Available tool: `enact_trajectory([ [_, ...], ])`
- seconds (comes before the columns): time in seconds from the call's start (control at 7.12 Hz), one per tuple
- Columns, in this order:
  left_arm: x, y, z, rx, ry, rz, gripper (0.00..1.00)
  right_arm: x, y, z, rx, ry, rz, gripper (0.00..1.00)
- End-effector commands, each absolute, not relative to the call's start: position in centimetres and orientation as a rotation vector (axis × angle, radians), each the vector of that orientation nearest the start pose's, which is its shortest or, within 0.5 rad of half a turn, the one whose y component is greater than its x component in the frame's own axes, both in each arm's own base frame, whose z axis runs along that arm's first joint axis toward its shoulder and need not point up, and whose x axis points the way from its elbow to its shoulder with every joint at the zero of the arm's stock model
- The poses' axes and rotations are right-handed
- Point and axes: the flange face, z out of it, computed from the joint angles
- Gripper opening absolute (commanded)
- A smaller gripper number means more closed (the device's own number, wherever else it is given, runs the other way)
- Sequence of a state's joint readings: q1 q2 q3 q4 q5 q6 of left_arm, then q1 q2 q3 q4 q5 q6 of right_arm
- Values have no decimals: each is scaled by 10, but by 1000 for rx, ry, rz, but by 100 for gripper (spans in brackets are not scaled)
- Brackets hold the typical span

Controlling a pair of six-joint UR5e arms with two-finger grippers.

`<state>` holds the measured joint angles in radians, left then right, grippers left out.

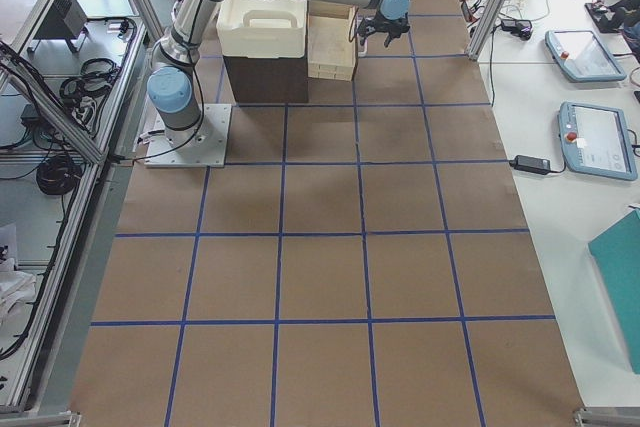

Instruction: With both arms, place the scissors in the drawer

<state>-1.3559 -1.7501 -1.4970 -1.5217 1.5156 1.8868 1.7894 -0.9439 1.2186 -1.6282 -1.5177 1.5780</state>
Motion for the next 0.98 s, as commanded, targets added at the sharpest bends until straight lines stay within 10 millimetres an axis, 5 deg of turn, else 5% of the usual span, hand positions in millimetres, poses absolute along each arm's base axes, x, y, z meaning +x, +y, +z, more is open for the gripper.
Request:
enact_trajectory([
  [0.0,-15,-577,434,-2271,-2058,30,0,284,-660,283,2028,2544,276,100],
  [0.56,-16,-577,435,-2272,-2059,35,0,286,-671,284,2015,2537,259,100],
  [0.84,-25,-574,443,-2271,-2065,66,0,282,-667,300,2031,2544,210,100],
])
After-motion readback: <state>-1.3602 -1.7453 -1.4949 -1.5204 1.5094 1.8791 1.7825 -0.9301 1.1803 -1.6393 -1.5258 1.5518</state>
